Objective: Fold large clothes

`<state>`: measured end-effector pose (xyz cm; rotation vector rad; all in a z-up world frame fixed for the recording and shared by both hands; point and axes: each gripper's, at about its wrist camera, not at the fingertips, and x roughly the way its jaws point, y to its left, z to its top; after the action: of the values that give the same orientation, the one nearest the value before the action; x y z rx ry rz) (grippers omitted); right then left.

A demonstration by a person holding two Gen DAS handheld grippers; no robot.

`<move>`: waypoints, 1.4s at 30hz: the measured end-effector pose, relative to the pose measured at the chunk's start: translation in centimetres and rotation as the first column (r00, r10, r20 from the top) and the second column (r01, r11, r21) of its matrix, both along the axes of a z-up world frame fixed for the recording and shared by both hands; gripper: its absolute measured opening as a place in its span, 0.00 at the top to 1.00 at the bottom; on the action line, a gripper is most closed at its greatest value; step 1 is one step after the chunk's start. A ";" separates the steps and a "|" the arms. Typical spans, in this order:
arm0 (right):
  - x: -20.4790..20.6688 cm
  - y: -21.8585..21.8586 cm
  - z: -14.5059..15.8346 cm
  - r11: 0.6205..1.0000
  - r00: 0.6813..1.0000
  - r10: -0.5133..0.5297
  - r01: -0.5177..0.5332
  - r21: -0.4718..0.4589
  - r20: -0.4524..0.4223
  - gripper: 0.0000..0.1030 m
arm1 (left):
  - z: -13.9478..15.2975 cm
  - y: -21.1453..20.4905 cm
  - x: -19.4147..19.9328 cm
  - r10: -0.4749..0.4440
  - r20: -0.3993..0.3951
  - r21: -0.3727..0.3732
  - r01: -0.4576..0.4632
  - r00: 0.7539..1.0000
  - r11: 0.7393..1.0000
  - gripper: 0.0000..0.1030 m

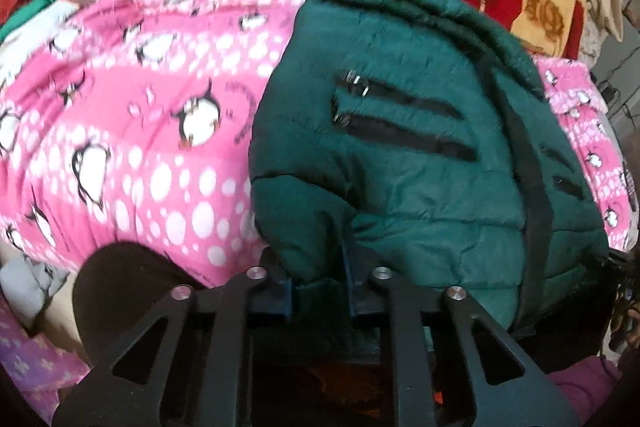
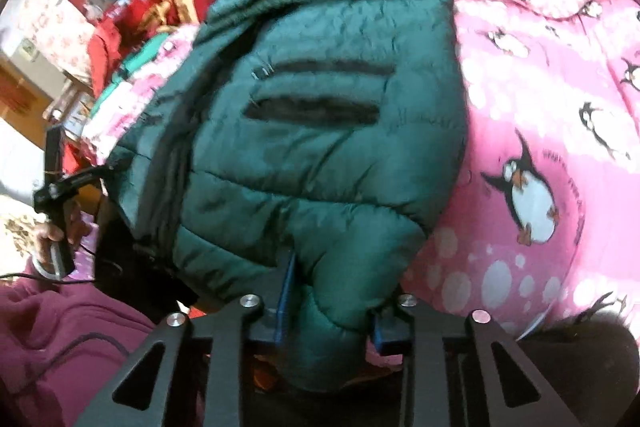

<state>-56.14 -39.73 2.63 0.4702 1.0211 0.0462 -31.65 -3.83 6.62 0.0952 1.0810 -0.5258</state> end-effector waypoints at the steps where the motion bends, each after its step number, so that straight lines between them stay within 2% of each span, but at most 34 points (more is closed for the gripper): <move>1: 0.0 -0.2 0.4 1.000 1.000 -0.004 0.003 0.018 0.020 0.73 | 0.6 0.1 0.0 0.003 0.011 -0.018 -0.002 1.000 1.000 0.85; 8: 0.0 -1.4 2.8 0.998 0.992 -0.048 0.042 0.051 0.113 0.73 | 4.5 0.4 0.8 0.026 0.097 -0.111 -0.015 0.995 0.994 0.86; 13: 0.4 -3.1 5.1 0.992 0.975 -0.116 0.102 0.079 0.191 0.73 | 6.7 -0.5 2.0 0.049 0.151 -0.155 -0.025 0.987 0.988 0.86; 20: 1.6 -4.2 7.6 0.990 0.956 -0.144 0.138 0.042 0.256 0.73 | 9.0 -1.7 4.1 0.086 0.181 -0.217 -0.046 0.980 0.975 0.86; 31: 4.4 -6.4 10.1 0.978 0.927 -0.195 0.207 -0.003 0.321 0.73 | 11.3 -4.1 6.2 0.105 0.263 -0.228 -0.044 0.959 0.973 0.86; 42: 6.4 -7.7 10.6 0.973 0.918 -0.211 0.230 -0.019 0.336 0.73 | 11.4 -5.4 7.6 0.103 0.286 -0.200 -0.045 0.953 0.979 0.86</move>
<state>-49.72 -47.40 13.25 0.5022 0.6316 -0.1037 -24.04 -9.20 18.05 -0.0356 0.7346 -0.5263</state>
